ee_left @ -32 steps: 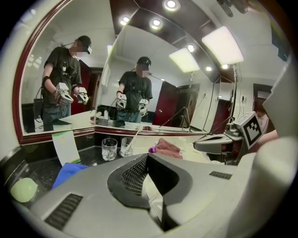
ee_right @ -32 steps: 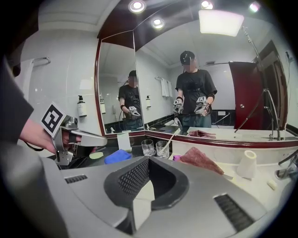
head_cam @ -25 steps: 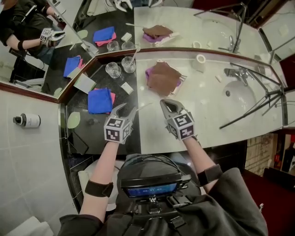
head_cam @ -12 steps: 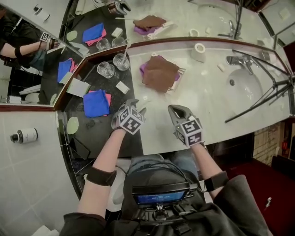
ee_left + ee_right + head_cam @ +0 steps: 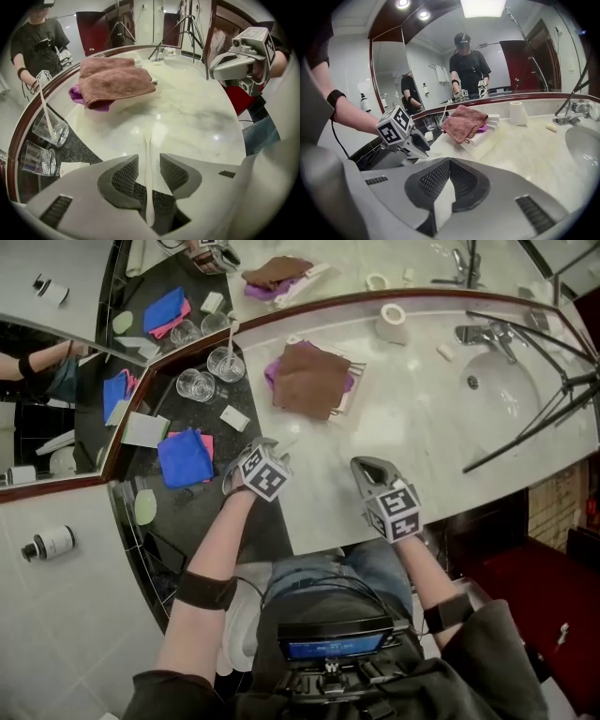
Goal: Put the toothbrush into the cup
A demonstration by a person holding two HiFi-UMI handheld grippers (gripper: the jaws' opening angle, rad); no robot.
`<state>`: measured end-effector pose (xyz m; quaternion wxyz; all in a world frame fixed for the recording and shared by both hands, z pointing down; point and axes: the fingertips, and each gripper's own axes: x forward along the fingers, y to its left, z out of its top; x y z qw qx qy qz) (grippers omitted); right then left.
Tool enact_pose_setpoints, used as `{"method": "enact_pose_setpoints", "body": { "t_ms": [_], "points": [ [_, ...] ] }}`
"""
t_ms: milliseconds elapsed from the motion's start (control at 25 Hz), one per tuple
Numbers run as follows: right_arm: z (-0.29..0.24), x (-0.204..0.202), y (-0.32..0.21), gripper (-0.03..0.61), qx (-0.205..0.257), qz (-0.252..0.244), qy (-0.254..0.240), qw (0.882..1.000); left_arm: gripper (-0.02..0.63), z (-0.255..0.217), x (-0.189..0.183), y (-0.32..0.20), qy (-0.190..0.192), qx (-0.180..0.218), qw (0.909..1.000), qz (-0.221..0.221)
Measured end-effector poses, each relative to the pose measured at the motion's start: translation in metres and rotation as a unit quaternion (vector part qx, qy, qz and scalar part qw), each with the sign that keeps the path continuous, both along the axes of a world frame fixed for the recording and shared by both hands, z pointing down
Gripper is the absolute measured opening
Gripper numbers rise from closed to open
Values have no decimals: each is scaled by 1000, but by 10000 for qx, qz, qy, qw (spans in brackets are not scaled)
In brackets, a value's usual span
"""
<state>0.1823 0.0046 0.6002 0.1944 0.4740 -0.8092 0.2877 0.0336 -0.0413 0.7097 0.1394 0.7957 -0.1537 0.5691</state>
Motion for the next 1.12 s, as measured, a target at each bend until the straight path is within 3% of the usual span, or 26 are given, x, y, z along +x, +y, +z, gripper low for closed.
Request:
{"method": "enact_pose_setpoints", "body": {
  "t_ms": [120,320,560,1120],
  "points": [
    [4,7,4,17,-28,74,19,10000,144,8,1,-1,-121,-123,9998,68],
    [4,15,6,17,-30,148,40,9999,26,11,2,-6,-231,-206,9995,24],
    [2,14,5,17,0,148,37,9999,17,9,1,-8,-195,-189,9996,-14],
    [-36,-14,-14,17,295,-319,29,9991,15,-82,-8,-11,683,540,9921,-901]
  ]
}}
